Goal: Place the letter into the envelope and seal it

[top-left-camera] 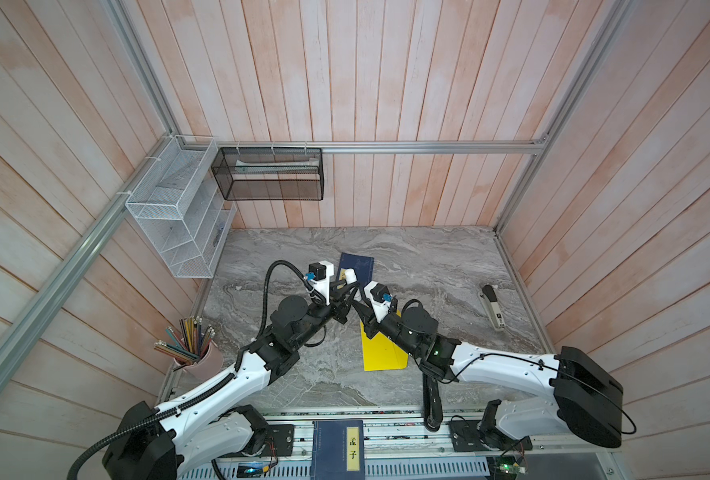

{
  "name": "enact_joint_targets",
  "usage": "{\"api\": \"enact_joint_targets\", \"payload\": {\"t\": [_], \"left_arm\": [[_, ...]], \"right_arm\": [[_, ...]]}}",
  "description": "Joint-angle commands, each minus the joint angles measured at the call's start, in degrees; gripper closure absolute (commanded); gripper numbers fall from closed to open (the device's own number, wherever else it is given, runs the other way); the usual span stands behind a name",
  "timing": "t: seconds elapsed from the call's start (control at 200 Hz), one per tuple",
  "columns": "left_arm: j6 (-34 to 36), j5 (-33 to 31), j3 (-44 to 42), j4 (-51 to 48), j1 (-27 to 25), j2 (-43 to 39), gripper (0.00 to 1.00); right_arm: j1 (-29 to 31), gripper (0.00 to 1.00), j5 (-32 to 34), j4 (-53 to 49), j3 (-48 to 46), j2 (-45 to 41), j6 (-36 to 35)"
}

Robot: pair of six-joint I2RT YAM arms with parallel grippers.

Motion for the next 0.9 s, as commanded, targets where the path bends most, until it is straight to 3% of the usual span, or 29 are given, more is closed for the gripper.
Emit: {"api": "enact_joint_targets", "payload": {"t": [0.0,0.21,0.495,0.685,0.825,0.865,0.895], "left_arm": [[-0.7,6.5,1.6,1.9,1.0,0.5,1.0],[-4.8,21.2,-0.7,6.2,8.2,-0.6,1.0],[-5.7,35.6,0.3,5.1,11.7,1.1,1.0],[-6.1,37.9,0.0,6.5,11.8,1.3,1.0],[-6.5,37.4,-0.2,6.8,11.8,1.1,1.0],[-6.4,36.9,-0.1,6.8,11.9,0.9,1.0],[-6.4,36.4,-0.1,6.5,11.8,0.8,1.0]], "right_arm": [[-0.8,0.84,-5.0,1.4,1.2,-1.1,1.3],[-3.1,0.86,-16.4,1.7,-0.2,-4.3,4.8],[-8.0,0.85,-38.2,0.7,-0.4,-6.0,10.6],[-9.0,0.85,-48.4,2.5,-0.3,-5.1,15.5],[-9.2,0.84,-48.2,1.3,0.0,-4.7,15.0],[-9.2,0.79,-46.5,0.1,0.2,-4.8,14.2],[-9.2,0.69,-45.4,-0.5,0.2,-4.9,13.6]]}}
